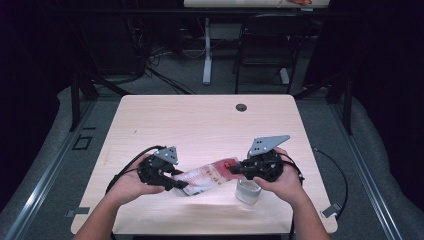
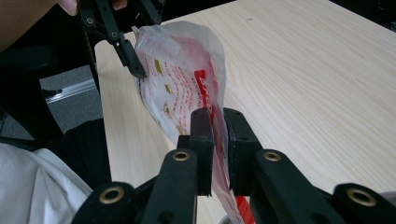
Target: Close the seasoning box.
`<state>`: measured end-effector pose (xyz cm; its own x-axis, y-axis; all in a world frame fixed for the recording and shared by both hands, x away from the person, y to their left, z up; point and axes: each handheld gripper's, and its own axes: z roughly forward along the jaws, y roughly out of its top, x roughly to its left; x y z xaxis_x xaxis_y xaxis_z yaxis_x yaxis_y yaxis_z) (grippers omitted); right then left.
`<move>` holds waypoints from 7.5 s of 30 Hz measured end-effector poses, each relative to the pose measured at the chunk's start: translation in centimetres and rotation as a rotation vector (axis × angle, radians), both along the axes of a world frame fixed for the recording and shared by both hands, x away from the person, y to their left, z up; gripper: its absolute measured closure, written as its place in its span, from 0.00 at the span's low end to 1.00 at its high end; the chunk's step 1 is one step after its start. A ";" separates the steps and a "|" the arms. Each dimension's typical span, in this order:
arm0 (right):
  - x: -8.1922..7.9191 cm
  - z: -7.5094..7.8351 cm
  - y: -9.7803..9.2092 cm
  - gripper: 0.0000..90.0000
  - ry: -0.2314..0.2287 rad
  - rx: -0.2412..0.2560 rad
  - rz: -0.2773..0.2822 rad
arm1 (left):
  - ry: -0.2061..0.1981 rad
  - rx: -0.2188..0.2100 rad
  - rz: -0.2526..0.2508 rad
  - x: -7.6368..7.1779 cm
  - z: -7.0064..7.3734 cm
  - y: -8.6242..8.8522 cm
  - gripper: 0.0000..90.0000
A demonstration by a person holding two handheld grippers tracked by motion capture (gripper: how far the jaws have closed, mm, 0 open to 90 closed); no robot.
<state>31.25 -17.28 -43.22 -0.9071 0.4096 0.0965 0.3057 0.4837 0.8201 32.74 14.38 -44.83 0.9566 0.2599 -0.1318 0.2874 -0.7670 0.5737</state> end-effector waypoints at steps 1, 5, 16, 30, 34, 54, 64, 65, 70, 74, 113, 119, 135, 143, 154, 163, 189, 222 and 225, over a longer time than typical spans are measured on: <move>0.0 0.0 0.0 0.91 0.000 0.002 -0.001 | 0.001 0.000 0.000 0.0 0.0 0.0 0.72; -0.1 0.2 -0.1 0.85 -0.001 0.021 0.003 | 0.003 -0.001 -0.001 0.0 0.2 0.0 0.72; -0.4 1.0 -0.5 0.89 -0.039 0.063 -0.023 | 0.003 0.011 -0.006 0.2 1.0 -0.4 0.72; -0.2 0.8 -1.1 0.98 -0.028 0.074 -0.032 | -0.004 0.011 -0.001 0.4 1.7 -0.6 0.73; -0.1 0.7 -1.3 0.99 -0.023 0.072 -0.036 | -0.006 0.008 0.000 0.4 1.9 -0.7 0.73; -0.1 0.6 -1.8 0.98 -0.013 0.057 -0.044 | -0.015 0.018 -0.007 0.8 3.1 -1.0 0.76; -0.1 0.6 -2.0 0.98 -0.010 0.049 -0.050 | -0.007 0.017 -0.008 1.1 3.7 -1.2 0.77; -0.1 0.6 -2.0 0.98 -0.009 0.049 -0.050 | -0.004 0.015 -0.005 1.2 3.7 -1.2 0.77; 0.0 0.5 -2.1 0.98 -0.006 0.053 -0.050 | -0.006 0.017 -0.002 1.3 3.8 -1.2 0.77; 0.1 0.5 -2.2 0.98 -0.005 0.056 -0.052 | -0.013 0.029 -0.003 1.3 4.1 -1.4 0.78; 0.1 0.3 -3.2 0.99 0.021 0.070 -0.061 | -0.015 0.050 -0.029 1.6 6.2 -2.5 0.81; 0.1 0.4 -3.4 0.99 0.022 0.069 -0.062 | -0.015 0.054 -0.038 1.6 6.8 -2.8 0.82; 0.1 0.3 -3.8 0.99 0.025 0.072 -0.068 | -0.031 0.066 -0.053 1.8 7.6 -3.5 0.90; 0.2 0.2 -3.9 0.99 0.027 0.078 -0.069 | -0.032 0.069 -0.053 1.9 7.7 -3.7 0.92; 0.2 0.2 -4.2 0.99 0.035 0.078 -0.067 | -0.033 0.086 -0.062 1.9 8.4 -4.2 0.93; 0.2 0.2 -4.5 0.99 0.041 0.068 -0.074 | -0.036 0.072 -0.058 2.1 8.8 -4.5 0.94; -0.7 0.0 -5.6 0.99 0.053 0.064 -0.121 | -0.061 0.053 -0.084 2.2 10.2 -6.2 0.95; -1.1 -0.3 -7.1 0.99 0.074 0.114 -0.137 | -0.062 0.036 -0.121 2.4 11.4 -7.9 0.96; -1.0 -0.4 -7.3 0.99 0.074 0.115 -0.137 | -0.063 0.031 -0.121 2.4 11.4 -8.0 0.96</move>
